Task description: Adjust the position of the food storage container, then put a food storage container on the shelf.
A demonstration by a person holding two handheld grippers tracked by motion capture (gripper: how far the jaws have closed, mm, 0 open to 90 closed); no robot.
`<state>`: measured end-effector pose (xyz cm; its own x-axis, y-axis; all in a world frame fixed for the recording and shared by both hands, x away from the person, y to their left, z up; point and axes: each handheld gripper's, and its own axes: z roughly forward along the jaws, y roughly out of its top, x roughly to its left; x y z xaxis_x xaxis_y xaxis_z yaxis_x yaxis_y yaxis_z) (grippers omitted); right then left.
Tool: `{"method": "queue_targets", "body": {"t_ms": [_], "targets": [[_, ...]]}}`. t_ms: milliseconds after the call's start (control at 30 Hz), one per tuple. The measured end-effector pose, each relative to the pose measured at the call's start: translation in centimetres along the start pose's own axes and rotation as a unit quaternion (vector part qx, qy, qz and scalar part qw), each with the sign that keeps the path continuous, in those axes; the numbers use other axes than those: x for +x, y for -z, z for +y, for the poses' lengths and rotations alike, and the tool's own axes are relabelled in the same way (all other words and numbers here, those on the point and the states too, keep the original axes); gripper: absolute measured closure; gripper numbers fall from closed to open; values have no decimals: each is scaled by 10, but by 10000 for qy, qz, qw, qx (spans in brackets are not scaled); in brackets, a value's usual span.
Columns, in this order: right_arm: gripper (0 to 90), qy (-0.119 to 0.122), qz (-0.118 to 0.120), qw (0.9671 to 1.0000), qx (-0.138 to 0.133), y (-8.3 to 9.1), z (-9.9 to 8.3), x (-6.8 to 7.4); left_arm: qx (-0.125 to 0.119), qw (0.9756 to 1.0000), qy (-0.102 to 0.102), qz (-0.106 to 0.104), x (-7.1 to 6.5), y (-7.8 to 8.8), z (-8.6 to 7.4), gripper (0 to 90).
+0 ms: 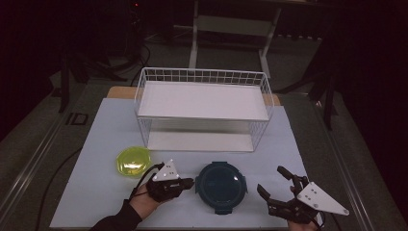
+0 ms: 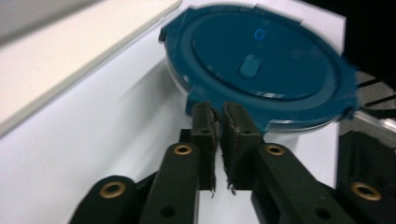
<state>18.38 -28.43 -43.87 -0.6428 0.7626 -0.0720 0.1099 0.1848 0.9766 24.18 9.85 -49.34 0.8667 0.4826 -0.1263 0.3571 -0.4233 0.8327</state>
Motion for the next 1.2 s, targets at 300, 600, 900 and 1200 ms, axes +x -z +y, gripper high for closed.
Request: {"method": "queue_targets", "body": {"t_ms": [300, 600, 900, 1200], "targets": [[137, 4, -118, 9999, 70, -1, -1, 1, -422, 9990, 125, -109, -13, 22, 11, 413], [123, -17, -98, 9999, 98, -4, -2, 2, -581, 9975, 363, -198, -15, 29, 18, 5], [136, -88, -200, 9997, 50, -7, 12, 7, -1038, 9936, 409, -182, -21, 44, 40, 5], [137, -327, -22, 9975, 621, -17, 26, -1, -876, 9941, 637, -59, -17, 33, 58, 14]]}}
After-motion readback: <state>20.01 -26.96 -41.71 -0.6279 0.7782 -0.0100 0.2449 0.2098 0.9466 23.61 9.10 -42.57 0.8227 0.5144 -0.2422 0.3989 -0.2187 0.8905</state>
